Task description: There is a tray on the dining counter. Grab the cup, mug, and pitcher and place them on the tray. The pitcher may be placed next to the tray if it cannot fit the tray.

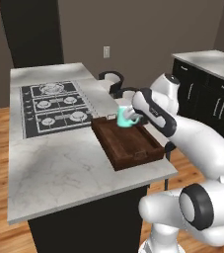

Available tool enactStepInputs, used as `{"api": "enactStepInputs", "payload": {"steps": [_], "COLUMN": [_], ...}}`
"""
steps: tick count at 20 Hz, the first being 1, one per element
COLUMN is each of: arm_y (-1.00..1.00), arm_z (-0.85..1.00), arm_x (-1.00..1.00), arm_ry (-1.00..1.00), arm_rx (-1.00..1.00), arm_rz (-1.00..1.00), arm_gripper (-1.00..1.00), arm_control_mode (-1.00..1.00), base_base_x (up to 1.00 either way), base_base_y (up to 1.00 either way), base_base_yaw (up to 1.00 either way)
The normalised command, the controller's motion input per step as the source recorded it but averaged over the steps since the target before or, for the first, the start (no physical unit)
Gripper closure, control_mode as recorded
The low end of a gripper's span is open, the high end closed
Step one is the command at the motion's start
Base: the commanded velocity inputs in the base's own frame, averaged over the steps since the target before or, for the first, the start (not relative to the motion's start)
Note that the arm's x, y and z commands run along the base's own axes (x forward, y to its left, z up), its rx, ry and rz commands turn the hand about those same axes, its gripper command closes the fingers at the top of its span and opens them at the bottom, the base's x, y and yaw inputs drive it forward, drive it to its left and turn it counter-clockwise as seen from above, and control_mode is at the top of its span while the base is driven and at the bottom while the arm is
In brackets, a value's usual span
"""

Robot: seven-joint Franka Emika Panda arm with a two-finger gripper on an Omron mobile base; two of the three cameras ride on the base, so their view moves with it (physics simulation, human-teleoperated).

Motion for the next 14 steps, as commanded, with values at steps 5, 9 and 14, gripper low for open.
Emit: {"api": "enactStepInputs", "payload": {"steps": [5, 9, 14], "arm_y": [0.03, 0.02, 0.07], "arm_z": [-0.41, -0.43, -0.36], "arm_x": [0.47, 0.24, 0.34], "arm_ry": [-0.15, -0.14, -0.07], "arm_rx": [-0.02, 0.00, -0.01], "arm_rz": [0.00, 0.00, 0.00], "arm_gripper": [1.00, 1.00, 1.00], "arm_control_mode": [-1.00, -1.00, -1.00], "base_base_x": [0.00, 0.00, 0.00], "base_base_y": [0.00, 0.00, 0.00], "base_base_yaw": [0.00, 0.00, 0.00]}}
